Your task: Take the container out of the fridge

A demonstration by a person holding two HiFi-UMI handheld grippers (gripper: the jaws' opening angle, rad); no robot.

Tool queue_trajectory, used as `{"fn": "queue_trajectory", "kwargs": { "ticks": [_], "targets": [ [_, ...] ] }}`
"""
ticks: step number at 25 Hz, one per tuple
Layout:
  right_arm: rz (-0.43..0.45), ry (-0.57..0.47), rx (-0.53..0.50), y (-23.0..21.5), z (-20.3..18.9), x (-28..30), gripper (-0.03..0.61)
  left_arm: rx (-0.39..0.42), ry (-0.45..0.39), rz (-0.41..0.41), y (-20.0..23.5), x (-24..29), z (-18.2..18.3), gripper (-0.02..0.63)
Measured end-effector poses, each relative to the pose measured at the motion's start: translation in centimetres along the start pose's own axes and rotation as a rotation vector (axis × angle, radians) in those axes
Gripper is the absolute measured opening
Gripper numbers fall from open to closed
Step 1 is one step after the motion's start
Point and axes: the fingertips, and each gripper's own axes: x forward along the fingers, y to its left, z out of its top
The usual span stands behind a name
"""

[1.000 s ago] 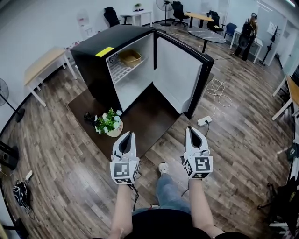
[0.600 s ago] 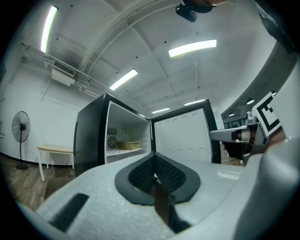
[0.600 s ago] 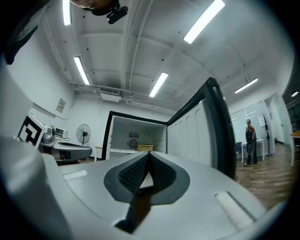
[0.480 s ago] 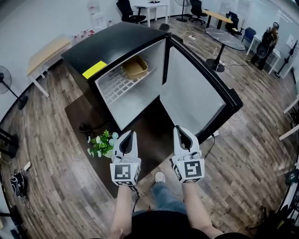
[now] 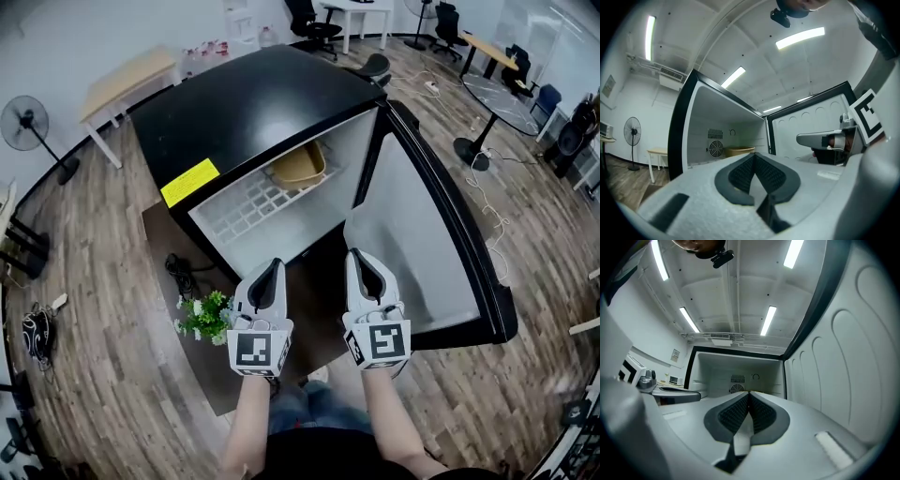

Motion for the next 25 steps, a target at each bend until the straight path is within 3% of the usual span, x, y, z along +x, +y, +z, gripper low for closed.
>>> {"fn": "queue_trajectory", "kwargs": {
  "ticks": [8, 15, 18, 25],
  "targets": [
    [0.0, 0.028, -0.01, -1.2, -0.2, 2.7, 0.011, -0.006, 0.011, 0.022, 1.6, 2.7, 0.5, 0.006],
    [-0.006, 0.093, -0.095, -1.8, -0.6, 3.8, 0.011, -0.017, 0.007, 0.02, 2.7, 3.9, 1.0, 0.006],
    [0.038, 0.152, -0.221, -0.5, -0.8, 4.8, 0.011, -0.026, 0.008, 0.003, 2.5, 3.8, 1.0, 0.006],
    [0.161, 0.33, -0.656, 2.3, -2.3, 7.9, 0.011, -0.033, 0.014, -0.002, 2.9, 3.1, 1.0, 0.006]
  ]
}}
